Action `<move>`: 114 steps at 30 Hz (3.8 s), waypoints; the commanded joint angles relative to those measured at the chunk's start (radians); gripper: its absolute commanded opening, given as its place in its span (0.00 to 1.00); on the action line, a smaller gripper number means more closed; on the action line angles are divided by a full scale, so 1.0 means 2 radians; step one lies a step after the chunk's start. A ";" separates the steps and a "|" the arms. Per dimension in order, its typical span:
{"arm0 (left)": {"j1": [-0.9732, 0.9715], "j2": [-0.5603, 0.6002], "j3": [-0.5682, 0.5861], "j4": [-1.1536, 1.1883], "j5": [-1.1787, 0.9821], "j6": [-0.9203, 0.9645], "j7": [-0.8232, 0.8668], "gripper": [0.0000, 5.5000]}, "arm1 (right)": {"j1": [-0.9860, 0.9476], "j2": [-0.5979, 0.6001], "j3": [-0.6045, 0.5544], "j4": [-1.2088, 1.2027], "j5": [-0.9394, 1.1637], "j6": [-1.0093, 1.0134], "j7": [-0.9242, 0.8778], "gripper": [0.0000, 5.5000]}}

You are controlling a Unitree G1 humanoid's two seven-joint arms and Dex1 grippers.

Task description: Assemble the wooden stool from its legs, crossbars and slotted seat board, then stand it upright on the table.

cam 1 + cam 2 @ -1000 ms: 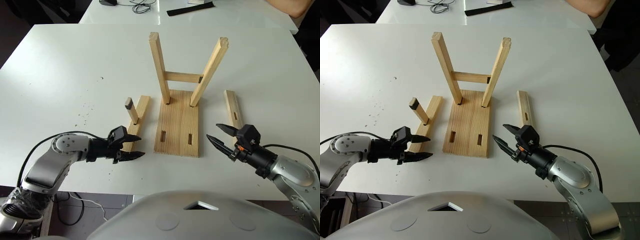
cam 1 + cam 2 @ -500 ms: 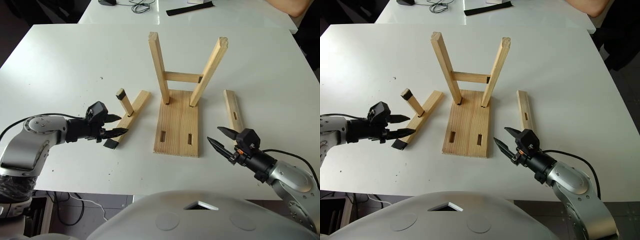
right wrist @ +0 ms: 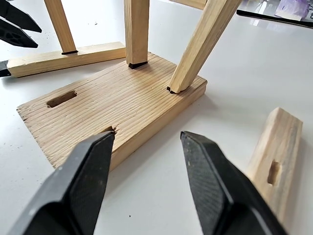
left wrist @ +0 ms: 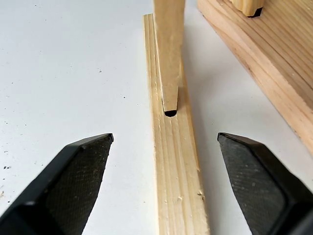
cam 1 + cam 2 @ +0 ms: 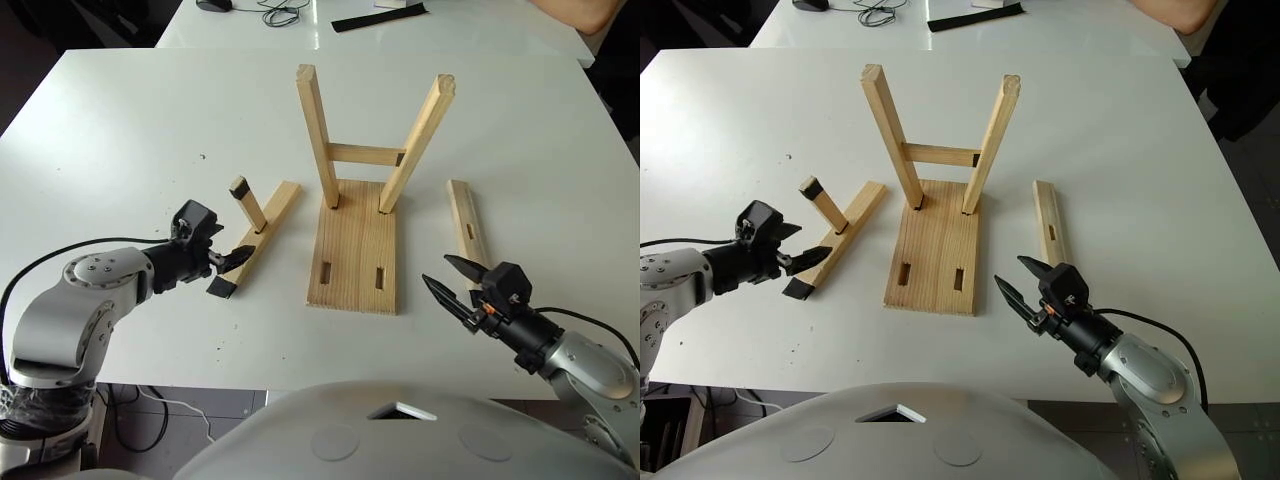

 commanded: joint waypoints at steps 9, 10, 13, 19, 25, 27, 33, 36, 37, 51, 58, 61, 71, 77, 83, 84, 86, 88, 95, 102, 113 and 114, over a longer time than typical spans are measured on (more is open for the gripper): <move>0.027 -0.028 -0.051 0.054 0.042 -0.052 0.029 0.72 | -0.018 -0.012 -0.006 0.007 0.004 0.010 0.014 0.46; 0.025 -0.028 -0.054 0.063 0.048 -0.061 0.030 0.72 | -0.019 -0.012 -0.007 0.008 0.004 0.011 0.015 0.46; 0.021 -0.035 -0.065 0.086 0.058 -0.076 0.031 0.72 | -0.024 -0.015 -0.006 0.010 0.004 0.013 0.017 0.46; 0.020 -0.038 -0.095 0.124 0.084 -0.114 0.024 0.67 | -0.032 -0.019 -0.002 0.015 0.001 0.015 0.019 0.46; 0.005 -0.054 -0.090 0.144 0.078 -0.125 0.030 0.51 | -0.038 -0.020 0.007 0.016 -0.005 0.016 0.017 0.46; -0.002 -0.055 -0.088 0.153 0.082 -0.132 0.031 0.47 | -0.039 -0.021 0.007 0.018 -0.006 0.016 0.018 0.46; -0.038 -0.076 -0.069 0.182 0.073 -0.138 0.039 0.37 | -0.054 -0.024 0.005 0.027 -0.007 0.015 0.022 0.46; -0.113 -0.095 -0.036 0.237 0.062 -0.154 0.050 0.37 | -0.061 -0.025 0.003 0.034 -0.008 0.013 0.024 0.46; -0.136 -0.097 -0.027 0.254 0.057 -0.157 0.048 0.37 | -0.064 -0.026 0.003 0.036 -0.008 0.012 0.025 0.46; -0.372 -0.097 0.132 0.140 -0.386 -0.091 -0.043 0.37 | -0.186 -0.082 -0.226 0.031 0.396 0.059 0.073 0.46; -0.232 -0.076 0.047 0.018 -0.394 -0.092 -0.114 0.37 | -0.299 -0.193 -0.234 0.086 0.566 0.112 0.093 0.65; -0.155 -0.066 -0.002 -0.002 -0.318 -0.128 -0.158 0.37 | -0.334 -0.225 -0.207 0.092 0.593 0.139 0.116 0.69; -0.151 -0.079 -0.057 -0.003 -0.257 -0.193 -0.190 0.37 | -0.437 -0.234 -0.124 0.150 0.601 0.184 0.120 0.69; -0.176 -0.087 -0.068 -0.017 -0.293 -0.184 -0.175 0.37 | -0.435 -0.217 -0.110 0.146 0.591 0.189 0.122 0.69; -0.189 -0.093 -0.095 -0.018 -0.297 -0.183 -0.165 0.37 | -0.454 -0.200 -0.099 0.134 0.610 0.188 0.106 0.69; -0.190 -0.093 -0.098 -0.015 -0.293 -0.184 -0.166 0.37 | -0.456 -0.199 -0.098 0.132 0.614 0.189 0.105 0.69; -0.189 -0.092 -0.104 -0.013 -0.285 -0.187 -0.167 0.37 | -0.463 -0.196 -0.091 0.132 0.607 0.191 0.108 0.69; -0.187 -0.094 -0.112 -0.009 -0.274 -0.191 -0.165 0.37 | -0.471 -0.189 -0.077 0.136 0.595 0.193 0.108 0.69; -0.189 -0.096 -0.120 -0.005 -0.270 -0.191 -0.160 0.37 | -0.468 -0.172 -0.059 0.127 0.579 0.194 0.109 0.66; -0.179 -0.084 -0.121 -0.006 -0.264 -0.191 -0.178 0.37 | -0.458 -0.169 -0.064 0.120 0.583 0.196 0.110 0.50; -0.172 -0.080 -0.120 0.008 -0.246 -0.200 -0.176 0.37 | -0.443 -0.174 -0.057 0.111 0.545 0.198 0.125 0.37; -0.174 -0.081 -0.120 0.010 -0.245 -0.200 -0.174 0.37 | -0.441 -0.175 -0.057 0.109 0.544 0.198 0.130 0.37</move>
